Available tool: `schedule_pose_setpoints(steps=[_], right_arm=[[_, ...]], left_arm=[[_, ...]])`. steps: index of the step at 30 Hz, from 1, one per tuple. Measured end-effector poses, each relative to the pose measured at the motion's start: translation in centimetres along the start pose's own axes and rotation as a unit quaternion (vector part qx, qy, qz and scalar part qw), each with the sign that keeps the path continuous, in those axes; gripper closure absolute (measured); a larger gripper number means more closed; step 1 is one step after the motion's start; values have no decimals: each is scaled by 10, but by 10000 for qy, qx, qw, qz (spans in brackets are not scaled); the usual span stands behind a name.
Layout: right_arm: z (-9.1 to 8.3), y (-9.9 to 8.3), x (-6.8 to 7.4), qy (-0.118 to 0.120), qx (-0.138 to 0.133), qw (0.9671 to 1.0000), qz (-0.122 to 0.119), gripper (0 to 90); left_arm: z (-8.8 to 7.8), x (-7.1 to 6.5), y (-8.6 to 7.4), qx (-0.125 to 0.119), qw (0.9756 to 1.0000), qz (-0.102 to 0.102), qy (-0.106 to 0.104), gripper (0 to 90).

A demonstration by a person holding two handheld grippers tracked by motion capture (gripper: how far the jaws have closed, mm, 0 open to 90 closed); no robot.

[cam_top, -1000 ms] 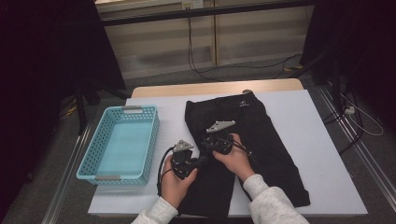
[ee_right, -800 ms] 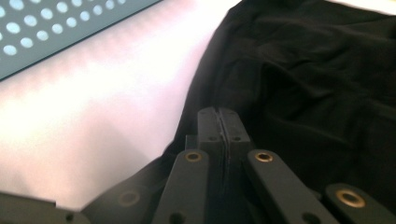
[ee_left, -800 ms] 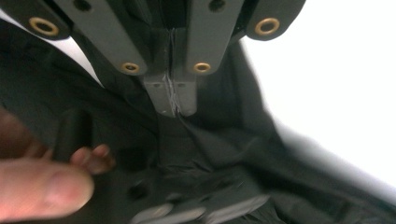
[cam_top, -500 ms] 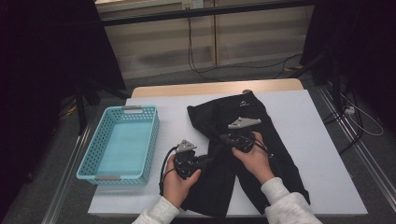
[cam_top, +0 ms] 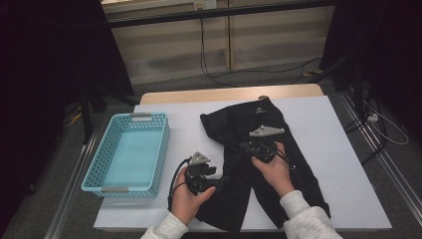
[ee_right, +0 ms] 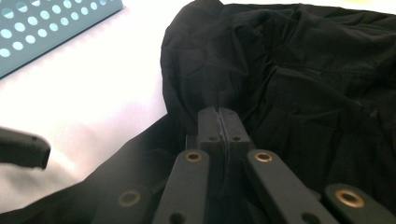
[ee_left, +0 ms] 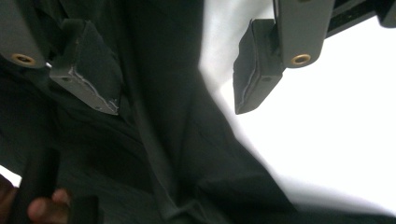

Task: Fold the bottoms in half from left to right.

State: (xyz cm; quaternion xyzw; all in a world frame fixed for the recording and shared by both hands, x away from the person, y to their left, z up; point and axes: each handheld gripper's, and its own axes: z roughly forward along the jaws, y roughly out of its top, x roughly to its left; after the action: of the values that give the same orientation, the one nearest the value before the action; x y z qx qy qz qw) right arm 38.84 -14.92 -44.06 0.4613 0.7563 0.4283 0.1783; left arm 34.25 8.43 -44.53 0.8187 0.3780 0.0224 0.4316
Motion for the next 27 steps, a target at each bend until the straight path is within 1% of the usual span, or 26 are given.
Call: schedule_pose_setpoints(steps=[2,3,5,6,7,9,11,14,15,16,17,18,19,20,21,24,27], right_arm=[[0,0,0,-29,-18,10000,26,896],[-1,0,-1,-65,-41,10000,31,896],[0,0,-2,-79,-57,9999,65,896],[0,0,-2,-79,-57,9999,65,896],[0,0,-2,-119,-52,9999,89,896],[0,0,-2,-104,-65,9999,122,896],[0,0,-3,-127,-77,9998,115,896],[0,0,-4,-149,-90,9998,129,896],[-1,0,-4,-137,-90,9998,144,896],[-1,0,-4,-135,-95,9998,151,896],[-2,0,-5,-130,-95,9998,147,896],[-3,0,-5,-136,-102,9997,147,896],[-5,0,-5,-131,-105,9998,142,896],[-6,0,-6,-135,-118,9997,147,896],[-8,-1,-6,-134,-122,9997,151,897],[-14,-2,-8,-157,-120,9998,67,898],[-26,-5,-7,-161,-127,9998,-66,898]], left_arm=[[0,-1,0,44,10000,3,-20,341],[1,-4,-1,73,9999,29,-70,347],[3,-7,-2,127,9998,117,-45,348],[3,-7,-2,127,9998,117,-45,360],[5,-9,-3,191,9997,145,-27,388],[8,-9,-5,253,9996,126,-69,401],[10,-9,-7,320,9994,108,-77,445],[11,-8,-7,393,9991,109,-84,536],[11,-6,-8,405,9991,111,-36,598],[11,-5,-8,430,9990,99,-41,645],[10,-4,-9,430,9990,101,-25,733],[10,-3,-9,456,9989,111,-7,796],[9,-2,-8,467,9988,106,-33,842],[9,-2,-8,467,9988,106,-33,852],[8,-1,-7,447,9990,39,-47,855],[2,5,-3,360,9993,-11,-56,857],[-1,7,-1,283,9995,-74,-119,858]])
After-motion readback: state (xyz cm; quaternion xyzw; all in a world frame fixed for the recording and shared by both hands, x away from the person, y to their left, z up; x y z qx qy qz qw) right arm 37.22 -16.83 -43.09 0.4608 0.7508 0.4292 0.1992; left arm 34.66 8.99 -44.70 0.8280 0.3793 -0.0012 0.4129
